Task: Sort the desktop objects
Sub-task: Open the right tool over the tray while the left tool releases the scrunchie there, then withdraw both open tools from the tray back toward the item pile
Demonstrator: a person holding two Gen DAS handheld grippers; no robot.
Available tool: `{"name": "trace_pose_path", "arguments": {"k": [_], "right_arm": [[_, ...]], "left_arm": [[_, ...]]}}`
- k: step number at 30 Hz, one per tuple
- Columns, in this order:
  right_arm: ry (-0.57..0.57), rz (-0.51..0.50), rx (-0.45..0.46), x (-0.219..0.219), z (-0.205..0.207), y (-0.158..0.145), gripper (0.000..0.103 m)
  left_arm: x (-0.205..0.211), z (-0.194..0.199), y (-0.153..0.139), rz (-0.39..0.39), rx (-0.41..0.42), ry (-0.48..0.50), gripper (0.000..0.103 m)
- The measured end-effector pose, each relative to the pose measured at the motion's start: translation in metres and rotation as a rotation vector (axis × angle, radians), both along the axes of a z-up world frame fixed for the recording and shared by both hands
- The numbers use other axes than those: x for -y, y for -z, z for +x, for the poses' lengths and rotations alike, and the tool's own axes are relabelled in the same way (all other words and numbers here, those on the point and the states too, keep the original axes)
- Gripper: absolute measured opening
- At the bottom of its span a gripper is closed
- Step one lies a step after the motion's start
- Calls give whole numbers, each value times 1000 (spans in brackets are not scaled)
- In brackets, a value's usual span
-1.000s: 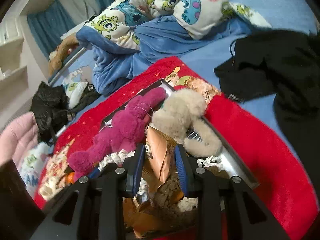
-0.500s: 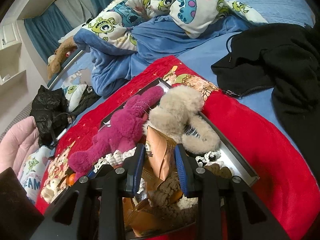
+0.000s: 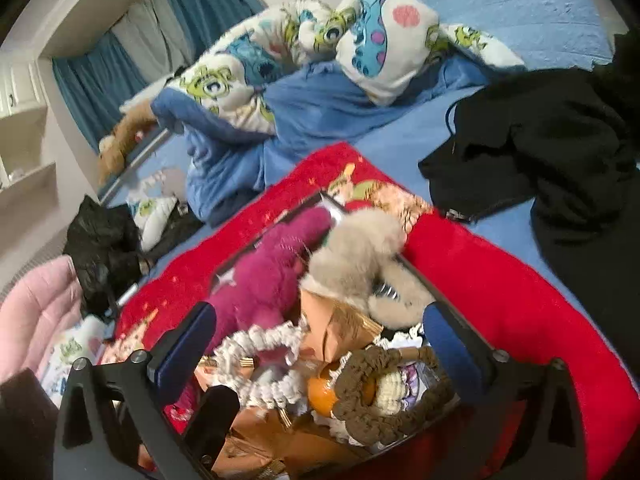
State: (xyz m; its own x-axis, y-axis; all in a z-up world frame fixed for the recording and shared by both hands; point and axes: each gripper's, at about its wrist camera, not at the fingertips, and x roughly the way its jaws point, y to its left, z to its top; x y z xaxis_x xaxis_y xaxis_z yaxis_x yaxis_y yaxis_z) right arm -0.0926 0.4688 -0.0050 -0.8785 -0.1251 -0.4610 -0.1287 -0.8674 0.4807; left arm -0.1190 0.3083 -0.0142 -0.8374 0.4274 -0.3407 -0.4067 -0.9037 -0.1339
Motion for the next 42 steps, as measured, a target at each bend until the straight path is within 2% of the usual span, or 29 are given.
{"name": "trace_pose_path", "arguments": {"k": [4,17,23,29,30,32,38,42], "right_arm": [[12,9,-21,-1,4,-5,103],[12,-24,-5,-3,3,-1,103],[16,-51,-14,-2,4,-3,103],[-4,-85,-41,7,11,-14,103],[-9,-93,-52,10,14,-18,103],[-14,-103,-63,16,16,-22,103],[-68,-120,-94,54,22,-32,103],[-155,-60,-101,97,21,-38,103]], "left_arm": [[2,0,-1,6,1,-4,103],[3,1,-2,10,-2,-8,103],[11,3,-4,41,1,-27,103],[52,5,-6,207,65,-50,103],[58,6,-6,215,74,-59,103],[70,11,-8,209,81,-74,103],[116,35,-26,116,27,-146,103],[171,44,-35,130,33,-212,103]]}}
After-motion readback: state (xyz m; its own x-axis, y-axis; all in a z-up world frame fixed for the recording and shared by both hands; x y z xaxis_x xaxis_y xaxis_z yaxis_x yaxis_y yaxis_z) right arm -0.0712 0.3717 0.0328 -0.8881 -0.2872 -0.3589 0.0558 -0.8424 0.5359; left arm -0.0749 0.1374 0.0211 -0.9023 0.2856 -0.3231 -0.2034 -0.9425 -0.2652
